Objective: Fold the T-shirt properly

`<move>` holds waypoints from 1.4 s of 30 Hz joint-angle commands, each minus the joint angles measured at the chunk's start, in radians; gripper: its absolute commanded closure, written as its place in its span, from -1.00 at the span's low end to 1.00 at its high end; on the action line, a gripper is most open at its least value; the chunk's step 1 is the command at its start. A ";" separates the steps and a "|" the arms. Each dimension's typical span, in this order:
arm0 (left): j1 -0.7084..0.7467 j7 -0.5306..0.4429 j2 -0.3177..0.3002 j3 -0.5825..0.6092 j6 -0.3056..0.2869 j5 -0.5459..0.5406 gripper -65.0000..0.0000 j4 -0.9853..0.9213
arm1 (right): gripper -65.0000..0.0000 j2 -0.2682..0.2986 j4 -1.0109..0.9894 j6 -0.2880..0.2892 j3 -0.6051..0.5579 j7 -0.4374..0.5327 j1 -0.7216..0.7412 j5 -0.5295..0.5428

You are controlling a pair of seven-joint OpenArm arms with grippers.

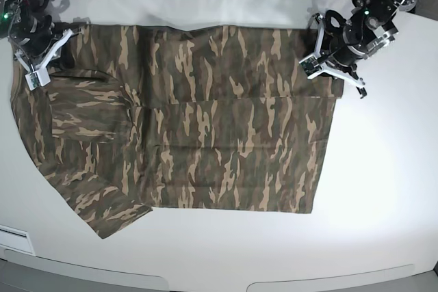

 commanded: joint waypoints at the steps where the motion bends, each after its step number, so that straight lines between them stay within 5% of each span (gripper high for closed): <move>1: 0.023 0.043 -0.014 0.006 -0.029 -0.013 1.00 0.014 | 1.00 0.002 -0.018 -0.015 -0.010 -0.180 -0.052 -0.096; 15: 0.064 0.043 -0.103 0.006 0.024 0.026 1.00 0.123 | 1.00 0.000 0.031 -0.254 -0.010 -0.179 -0.191 -0.269; 34: 0.144 0.066 -0.105 0.006 0.024 0.005 1.00 0.207 | 1.00 -0.055 0.031 -0.249 -0.010 -0.217 -0.260 -0.272; 42: 0.188 0.065 -0.105 0.006 0.034 0.082 1.00 0.230 | 1.00 -0.055 0.031 -0.249 -0.010 -0.216 -0.306 -0.272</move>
